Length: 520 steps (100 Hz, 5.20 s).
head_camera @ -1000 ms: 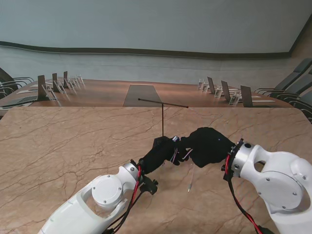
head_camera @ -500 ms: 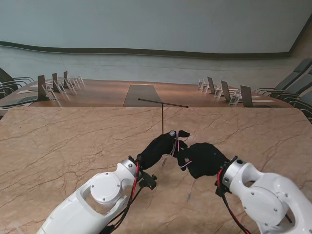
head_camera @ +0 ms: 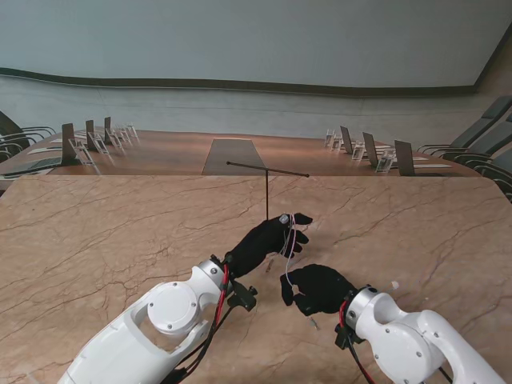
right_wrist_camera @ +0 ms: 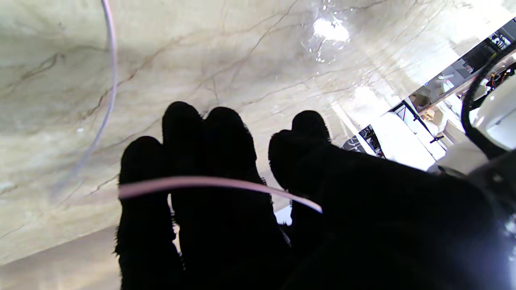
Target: Take the wired earphone off the rack, coil the cable and place them on the table
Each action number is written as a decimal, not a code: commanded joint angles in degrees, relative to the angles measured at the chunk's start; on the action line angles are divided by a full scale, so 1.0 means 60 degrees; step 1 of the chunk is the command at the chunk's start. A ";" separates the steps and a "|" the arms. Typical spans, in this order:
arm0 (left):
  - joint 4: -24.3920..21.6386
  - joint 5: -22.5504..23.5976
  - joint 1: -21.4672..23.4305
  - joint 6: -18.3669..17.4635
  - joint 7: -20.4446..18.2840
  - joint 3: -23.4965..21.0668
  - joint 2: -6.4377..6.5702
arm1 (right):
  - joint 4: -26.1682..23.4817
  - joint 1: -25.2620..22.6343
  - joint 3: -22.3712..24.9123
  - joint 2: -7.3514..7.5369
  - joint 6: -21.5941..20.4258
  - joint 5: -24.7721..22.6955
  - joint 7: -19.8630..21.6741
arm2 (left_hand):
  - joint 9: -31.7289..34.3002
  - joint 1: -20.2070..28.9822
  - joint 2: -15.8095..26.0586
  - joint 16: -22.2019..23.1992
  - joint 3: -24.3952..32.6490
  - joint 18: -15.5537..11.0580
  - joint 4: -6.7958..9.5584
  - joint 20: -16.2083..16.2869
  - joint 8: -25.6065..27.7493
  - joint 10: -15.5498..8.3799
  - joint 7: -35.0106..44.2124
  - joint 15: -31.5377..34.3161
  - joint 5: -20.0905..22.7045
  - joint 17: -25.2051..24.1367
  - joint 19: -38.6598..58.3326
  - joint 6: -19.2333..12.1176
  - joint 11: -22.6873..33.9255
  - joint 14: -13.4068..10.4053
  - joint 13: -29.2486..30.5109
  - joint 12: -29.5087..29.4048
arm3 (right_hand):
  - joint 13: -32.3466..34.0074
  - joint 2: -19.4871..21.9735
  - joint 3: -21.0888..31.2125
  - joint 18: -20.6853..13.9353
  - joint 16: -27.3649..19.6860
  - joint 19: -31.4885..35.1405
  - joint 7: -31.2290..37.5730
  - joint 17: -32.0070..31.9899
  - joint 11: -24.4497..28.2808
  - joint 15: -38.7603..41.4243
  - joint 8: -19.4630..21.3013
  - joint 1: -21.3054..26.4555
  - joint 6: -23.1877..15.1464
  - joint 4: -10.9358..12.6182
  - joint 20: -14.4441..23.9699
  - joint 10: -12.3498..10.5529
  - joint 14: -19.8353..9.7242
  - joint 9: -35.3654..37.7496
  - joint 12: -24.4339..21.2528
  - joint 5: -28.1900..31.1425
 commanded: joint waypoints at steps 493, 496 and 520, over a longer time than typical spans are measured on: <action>0.0361 0.0349 -0.0061 0.0893 -0.0132 0.0322 -0.0067 | -0.1289 0.1030 0.0889 0.0142 -0.2079 -0.1060 0.1111 | -0.0048 -0.0166 0.0244 0.0230 -0.0124 0.0259 0.0015 0.0001 0.0291 -0.0133 -0.0260 0.0017 0.0256 -0.0423 0.0013 -0.0316 -0.0173 -0.0176 -0.0243 0.0174 | 0.1561 -0.0268 0.1308 0.0424 0.0683 0.1596 0.0432 0.1587 0.1387 0.1584 0.2829 -0.0580 -0.0742 0.0149 0.0909 0.1048 0.0511 0.1109 0.1130 0.1483; 0.0374 0.0340 -0.0074 0.0886 -0.0081 0.0330 -0.0088 | -0.1245 0.1044 0.0832 0.0149 -0.2049 -0.1035 0.1149 | -0.0010 -0.0143 0.0211 0.0237 -0.0123 0.0299 0.0016 0.0001 0.0299 -0.0106 -0.0236 0.0028 0.0308 -0.0409 0.0018 -0.0297 -0.0157 -0.0133 -0.0214 0.0174 | 0.1548 -0.0270 0.1299 0.0428 0.0680 0.1594 0.0423 0.1585 0.1368 0.1576 0.2789 -0.0577 -0.0736 0.0140 0.0908 0.1046 0.0510 0.1109 0.1113 0.1477; 0.0428 0.0364 -0.0163 0.0766 0.0018 0.0334 -0.0120 | -0.1028 0.1088 0.0398 0.0221 -0.1771 -0.0713 0.1517 | -0.0009 -0.0138 0.0227 0.0256 -0.0139 0.0257 0.0012 -0.0015 0.0293 -0.0120 -0.0231 0.0028 0.0304 -0.0440 0.0002 -0.0307 -0.0151 -0.0130 -0.0224 0.0154 | 0.0681 -0.0218 0.0868 0.0133 0.0484 0.1088 0.0280 0.0787 0.0765 0.0983 0.2100 -0.0591 -0.0607 -0.0220 0.0738 0.1083 0.0519 0.0414 0.0636 0.0854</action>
